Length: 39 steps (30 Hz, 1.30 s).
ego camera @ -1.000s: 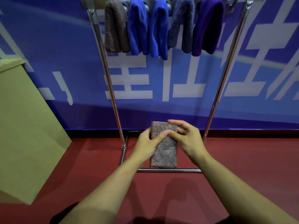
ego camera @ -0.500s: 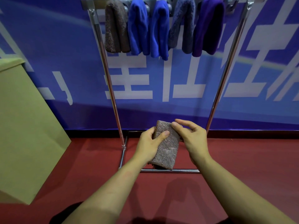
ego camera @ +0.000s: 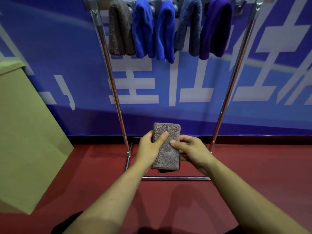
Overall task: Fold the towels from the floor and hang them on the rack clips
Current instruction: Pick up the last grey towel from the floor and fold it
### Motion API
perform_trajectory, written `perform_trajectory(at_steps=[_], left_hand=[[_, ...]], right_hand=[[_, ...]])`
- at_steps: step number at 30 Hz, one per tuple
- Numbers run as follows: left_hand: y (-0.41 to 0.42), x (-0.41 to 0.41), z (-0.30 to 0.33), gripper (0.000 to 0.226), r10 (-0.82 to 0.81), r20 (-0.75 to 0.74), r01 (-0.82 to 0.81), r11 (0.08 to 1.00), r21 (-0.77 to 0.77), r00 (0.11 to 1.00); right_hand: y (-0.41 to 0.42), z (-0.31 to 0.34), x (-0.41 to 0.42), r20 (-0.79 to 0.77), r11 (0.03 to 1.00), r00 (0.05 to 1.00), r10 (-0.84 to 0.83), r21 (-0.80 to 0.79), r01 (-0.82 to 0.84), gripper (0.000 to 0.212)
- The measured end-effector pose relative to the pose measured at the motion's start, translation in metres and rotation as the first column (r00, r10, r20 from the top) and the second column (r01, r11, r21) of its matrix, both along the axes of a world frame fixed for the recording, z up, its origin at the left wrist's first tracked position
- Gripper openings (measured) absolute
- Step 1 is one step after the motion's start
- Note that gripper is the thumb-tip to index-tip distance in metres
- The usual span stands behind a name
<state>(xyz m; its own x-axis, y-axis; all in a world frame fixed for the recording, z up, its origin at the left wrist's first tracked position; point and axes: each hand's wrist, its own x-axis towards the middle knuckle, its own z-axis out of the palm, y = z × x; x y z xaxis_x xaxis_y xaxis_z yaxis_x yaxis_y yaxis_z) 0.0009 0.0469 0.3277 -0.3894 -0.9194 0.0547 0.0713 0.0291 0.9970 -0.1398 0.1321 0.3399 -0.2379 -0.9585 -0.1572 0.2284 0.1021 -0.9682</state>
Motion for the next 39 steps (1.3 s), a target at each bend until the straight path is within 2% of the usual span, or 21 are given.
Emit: perform_trajectory(at_steps=[3,6,7,9,12,15,19,21,27,33,36,39], left_hand=[[-0.003,0.000,-0.005,0.029,0.030,0.039,-0.028,0.998,-0.062,0.999],[-0.006,0.000,-0.010,0.030,0.199,0.130,-0.167,0.960,-0.224,0.971],[-0.007,0.000,-0.012,0.025,0.197,0.145,-0.159,0.958,-0.239,0.970],[-0.006,-0.004,-0.015,0.017,0.056,0.146,-0.031,0.985,-0.172,0.988],[0.004,-0.013,-0.018,0.035,-0.099,0.190,0.114,0.991,-0.070,0.977],[0.008,-0.014,-0.018,0.027,-0.048,0.197,0.062,0.996,-0.064,0.979],[0.008,-0.011,-0.013,0.023,-0.027,0.161,0.043,0.995,-0.091,0.987],[0.011,-0.011,-0.012,0.020,-0.041,0.168,0.061,0.992,-0.115,0.985],[0.012,-0.011,-0.012,0.017,-0.068,0.181,0.097,0.983,-0.157,0.981],[0.015,-0.022,-0.010,0.014,0.042,0.261,0.031,0.963,-0.269,0.964],[0.012,-0.030,0.003,0.016,0.154,0.307,-0.022,0.919,-0.393,0.939],[0.011,-0.046,0.033,0.025,0.190,0.267,-0.051,0.889,-0.455,0.945]], right_hand=[[-0.001,-0.003,-0.003,-0.069,0.997,0.994,-0.083,0.000,0.084,0.013],[-0.004,-0.011,-0.008,-0.228,0.967,0.940,-0.254,-0.046,0.250,0.013],[-0.005,-0.013,-0.009,-0.275,0.952,0.912,-0.305,-0.073,0.296,0.014],[-0.005,-0.014,-0.009,-0.308,0.931,0.879,-0.364,-0.131,0.339,0.016],[-0.006,-0.013,-0.003,-0.291,0.943,0.899,-0.328,-0.154,0.294,0.018],[-0.008,-0.014,0.003,-0.213,0.963,0.942,-0.260,-0.133,0.236,0.020],[-0.010,-0.020,0.000,-0.386,0.981,0.903,-0.188,-0.120,0.153,0.038],[-0.010,-0.022,0.000,-0.410,0.979,0.890,-0.199,-0.116,0.166,0.050],[-0.006,-0.020,0.005,-0.385,0.972,0.899,-0.209,-0.181,0.149,0.031],[-0.004,-0.016,-0.004,-0.522,0.931,0.772,-0.362,-0.243,0.272,0.013],[-0.002,-0.003,-0.020,-0.562,0.896,0.698,-0.445,-0.268,0.355,0.014],[0.000,0.023,-0.041,-0.590,0.845,0.607,-0.532,-0.330,0.420,0.016]])
